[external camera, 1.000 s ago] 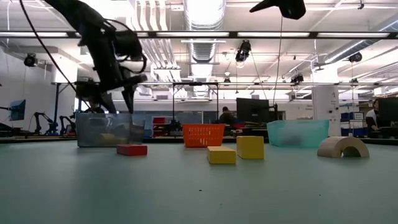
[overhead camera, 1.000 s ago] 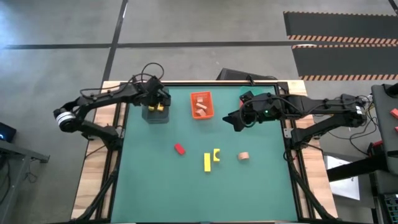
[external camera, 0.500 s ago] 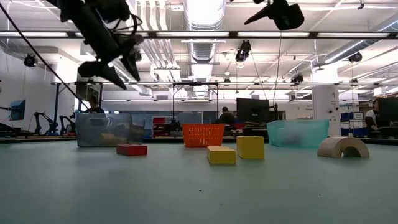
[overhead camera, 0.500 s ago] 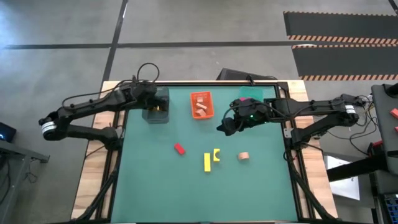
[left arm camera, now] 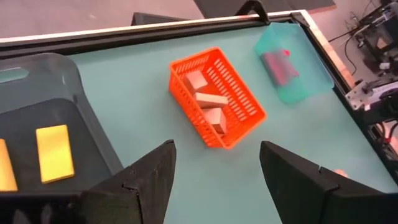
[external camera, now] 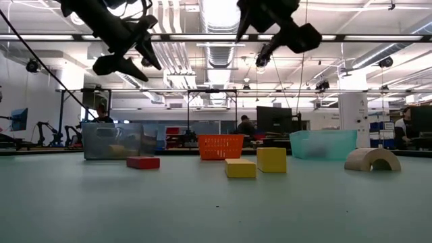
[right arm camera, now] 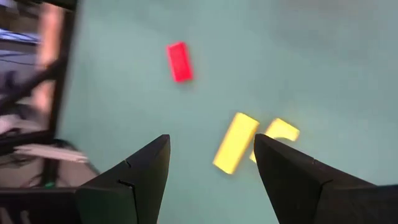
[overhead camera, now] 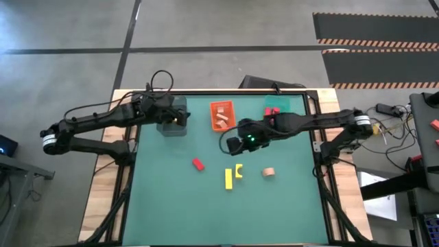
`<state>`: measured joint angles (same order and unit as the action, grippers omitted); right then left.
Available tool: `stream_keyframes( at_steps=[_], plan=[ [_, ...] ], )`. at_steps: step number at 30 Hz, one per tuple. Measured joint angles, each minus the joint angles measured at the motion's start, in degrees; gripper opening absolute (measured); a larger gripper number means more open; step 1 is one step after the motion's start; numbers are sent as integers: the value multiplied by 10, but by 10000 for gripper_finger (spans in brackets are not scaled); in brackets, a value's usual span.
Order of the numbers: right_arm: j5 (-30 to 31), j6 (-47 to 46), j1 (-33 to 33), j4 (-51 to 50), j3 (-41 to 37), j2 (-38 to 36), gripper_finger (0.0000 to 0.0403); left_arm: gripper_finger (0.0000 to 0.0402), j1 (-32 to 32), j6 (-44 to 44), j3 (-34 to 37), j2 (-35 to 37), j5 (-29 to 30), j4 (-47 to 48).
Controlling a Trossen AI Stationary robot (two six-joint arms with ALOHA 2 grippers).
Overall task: Sort & place blocks by color
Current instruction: Put the yellow block into the black bin
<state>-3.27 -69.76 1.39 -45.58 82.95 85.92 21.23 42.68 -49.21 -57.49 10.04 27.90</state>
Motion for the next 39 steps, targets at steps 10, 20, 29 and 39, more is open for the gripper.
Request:
stream_keyframes(
  at_steps=[10,20,29,39],
  plan=[
    [-4,-49,28,-68,34,107,213,217,0,-13,0,0,22,0],
    [-18,-78,61,-72,33,188,203,217,0,-17,0,0,26,0],
    [-18,-64,61,-65,31,221,203,217,0,-30,0,0,27,0],
    [-21,-46,61,-52,10,243,203,217,0,-30,0,0,27,-1]
  ],
)
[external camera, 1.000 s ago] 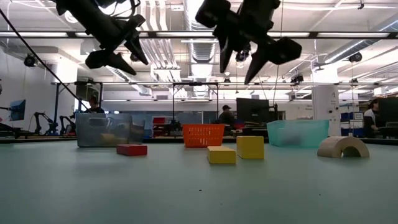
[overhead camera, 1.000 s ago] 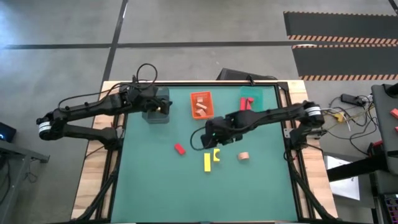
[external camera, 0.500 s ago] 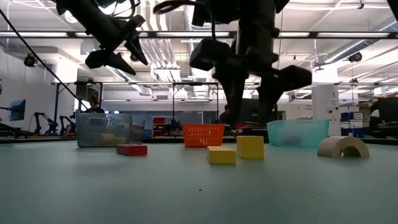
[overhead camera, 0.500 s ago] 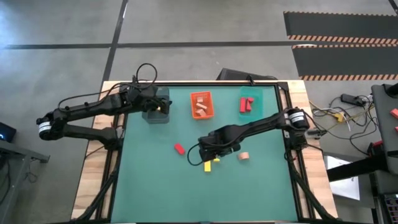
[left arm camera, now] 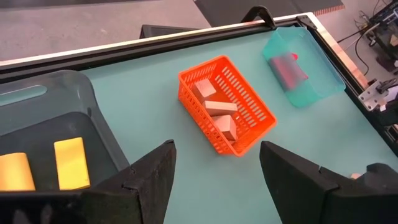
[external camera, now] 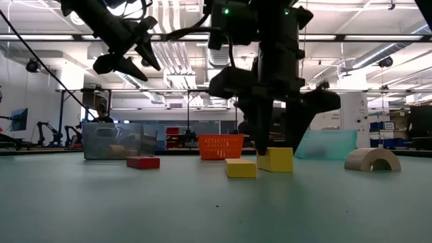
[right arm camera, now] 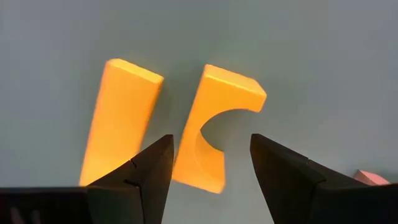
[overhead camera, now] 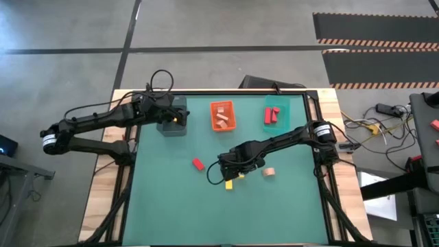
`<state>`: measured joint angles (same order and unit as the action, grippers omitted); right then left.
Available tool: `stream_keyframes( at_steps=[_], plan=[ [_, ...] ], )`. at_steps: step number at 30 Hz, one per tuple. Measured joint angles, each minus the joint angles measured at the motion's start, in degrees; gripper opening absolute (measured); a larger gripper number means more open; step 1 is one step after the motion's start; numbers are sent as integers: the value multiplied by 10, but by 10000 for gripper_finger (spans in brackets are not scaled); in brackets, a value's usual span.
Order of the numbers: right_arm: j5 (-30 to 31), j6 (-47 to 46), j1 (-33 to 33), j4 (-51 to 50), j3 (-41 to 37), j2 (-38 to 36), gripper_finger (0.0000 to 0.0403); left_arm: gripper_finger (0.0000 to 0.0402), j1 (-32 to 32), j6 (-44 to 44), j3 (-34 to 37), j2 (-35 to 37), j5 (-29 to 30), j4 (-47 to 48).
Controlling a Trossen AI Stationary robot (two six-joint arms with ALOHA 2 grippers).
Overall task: Sort & place blocks by color
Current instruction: Put the yellow block into the black bin
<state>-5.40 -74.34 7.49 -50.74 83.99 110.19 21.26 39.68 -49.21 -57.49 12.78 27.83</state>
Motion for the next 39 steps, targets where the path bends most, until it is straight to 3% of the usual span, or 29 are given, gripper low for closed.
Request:
stream_keyframes(
  at_steps=[7,21,26,39],
  plan=[
    [-21,19,0,4,0,14,185,217,0,1,0,0,0,-5],
    [-32,74,0,-1,5,0,21,217,0,5,0,0,0,-6],
    [-18,88,-3,-6,7,-32,23,217,0,4,0,1,0,-27],
    [136,214,-3,44,6,-209,21,217,-1,3,-15,12,-20,-98]
  ],
)
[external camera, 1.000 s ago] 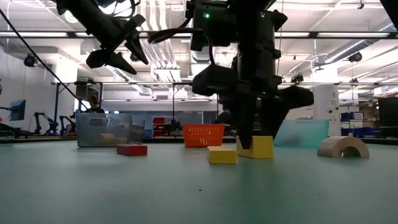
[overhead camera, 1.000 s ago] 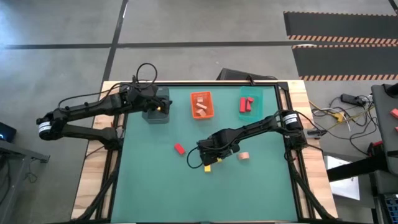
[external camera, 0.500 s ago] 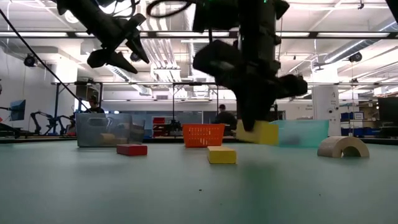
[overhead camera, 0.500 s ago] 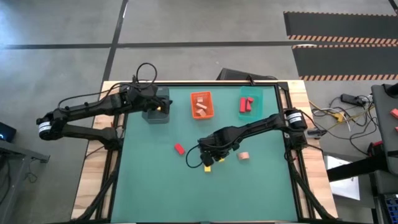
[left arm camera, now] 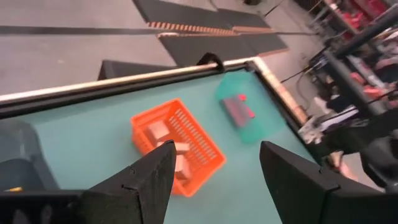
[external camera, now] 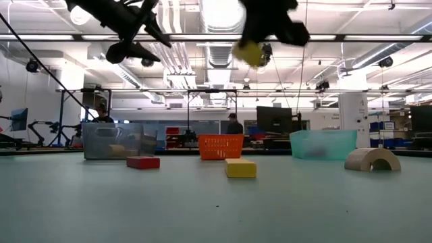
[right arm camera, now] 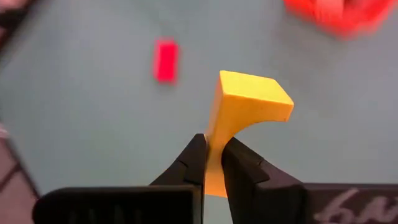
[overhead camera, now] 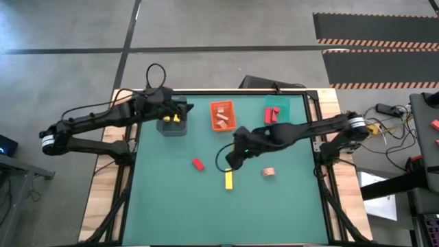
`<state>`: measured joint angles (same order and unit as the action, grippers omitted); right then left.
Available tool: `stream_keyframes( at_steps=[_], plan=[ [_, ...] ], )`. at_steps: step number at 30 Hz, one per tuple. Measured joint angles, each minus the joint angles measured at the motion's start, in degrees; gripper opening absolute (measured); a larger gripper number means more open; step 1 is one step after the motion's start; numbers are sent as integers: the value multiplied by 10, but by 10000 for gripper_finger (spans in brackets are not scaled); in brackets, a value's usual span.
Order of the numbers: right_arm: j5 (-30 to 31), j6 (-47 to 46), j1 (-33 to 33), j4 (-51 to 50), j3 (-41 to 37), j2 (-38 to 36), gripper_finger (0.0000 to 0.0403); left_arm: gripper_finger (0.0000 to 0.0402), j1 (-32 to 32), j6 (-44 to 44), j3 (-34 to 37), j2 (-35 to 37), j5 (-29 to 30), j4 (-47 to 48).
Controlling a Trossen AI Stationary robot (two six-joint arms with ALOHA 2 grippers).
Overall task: Sort & place blocks by color
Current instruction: Put the yellow block into the black bin
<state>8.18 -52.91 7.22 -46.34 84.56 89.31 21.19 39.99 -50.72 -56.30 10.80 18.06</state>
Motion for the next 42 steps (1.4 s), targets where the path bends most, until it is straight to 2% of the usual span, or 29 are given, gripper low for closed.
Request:
stream_keyframes(
  at_steps=[5,9,15,21,27,32,38,42],
  plan=[
    [15,95,0,94,-11,-70,21,217,-3,1,-9,6,-28,-14],
    [15,169,0,165,-16,-107,21,217,-9,1,-7,10,-58,-77],
    [15,241,0,247,-17,-128,20,217,-30,1,-7,10,-102,-182],
    [10,311,0,319,-17,-133,20,217,-74,-28,-7,8,-175,-278],
    [6,334,-6,361,-17,-136,20,217,-133,-69,-6,5,-187,-322],
    [-12,318,-23,382,-17,-134,20,217,-172,-92,-7,-15,-186,-334],
    [-34,295,-36,386,-17,-126,20,217,-184,-90,-8,-61,-174,-370],
    [-39,283,-39,388,-17,-126,20,217,-184,-88,-8,-96,-174,-443]
  ],
)
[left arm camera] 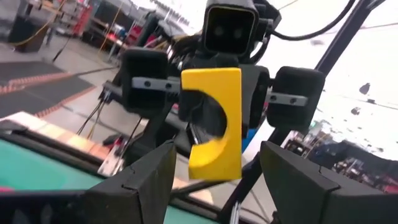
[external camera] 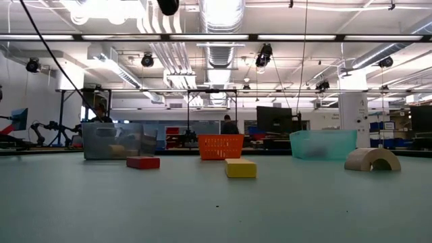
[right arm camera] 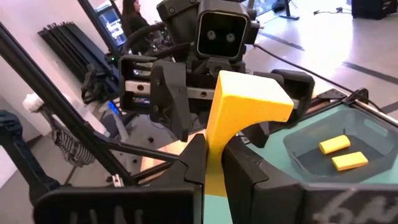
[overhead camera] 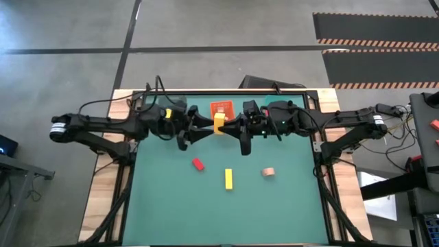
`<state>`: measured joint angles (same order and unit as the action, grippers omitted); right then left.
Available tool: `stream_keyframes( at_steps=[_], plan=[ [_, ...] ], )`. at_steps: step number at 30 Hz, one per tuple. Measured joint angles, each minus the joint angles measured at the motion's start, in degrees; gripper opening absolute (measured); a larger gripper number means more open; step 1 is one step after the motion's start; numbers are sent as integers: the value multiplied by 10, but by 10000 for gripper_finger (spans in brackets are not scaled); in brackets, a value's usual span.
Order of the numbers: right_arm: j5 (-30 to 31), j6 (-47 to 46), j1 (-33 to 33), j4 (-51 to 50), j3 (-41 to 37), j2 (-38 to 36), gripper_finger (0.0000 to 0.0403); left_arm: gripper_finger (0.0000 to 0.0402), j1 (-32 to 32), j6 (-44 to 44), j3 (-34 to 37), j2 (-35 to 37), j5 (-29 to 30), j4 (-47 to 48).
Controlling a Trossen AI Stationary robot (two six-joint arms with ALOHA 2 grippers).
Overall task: Sort & place blocks by color
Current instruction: Put the yellow block into the black bin
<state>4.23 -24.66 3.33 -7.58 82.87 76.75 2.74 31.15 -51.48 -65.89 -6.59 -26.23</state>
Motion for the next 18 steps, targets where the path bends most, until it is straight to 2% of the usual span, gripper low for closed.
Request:
stream_keyframes(
  at_steps=[3,12,18],
  plan=[
    [1,-6,0,0,0,0,20,217,-1,0,-1,-20,0,-32],
    [3,-9,0,0,0,0,20,213,-1,0,-5,-25,0,-32],
    [3,-9,0,0,0,0,20,166,-1,1,-5,-25,0,-33]
  ],
)
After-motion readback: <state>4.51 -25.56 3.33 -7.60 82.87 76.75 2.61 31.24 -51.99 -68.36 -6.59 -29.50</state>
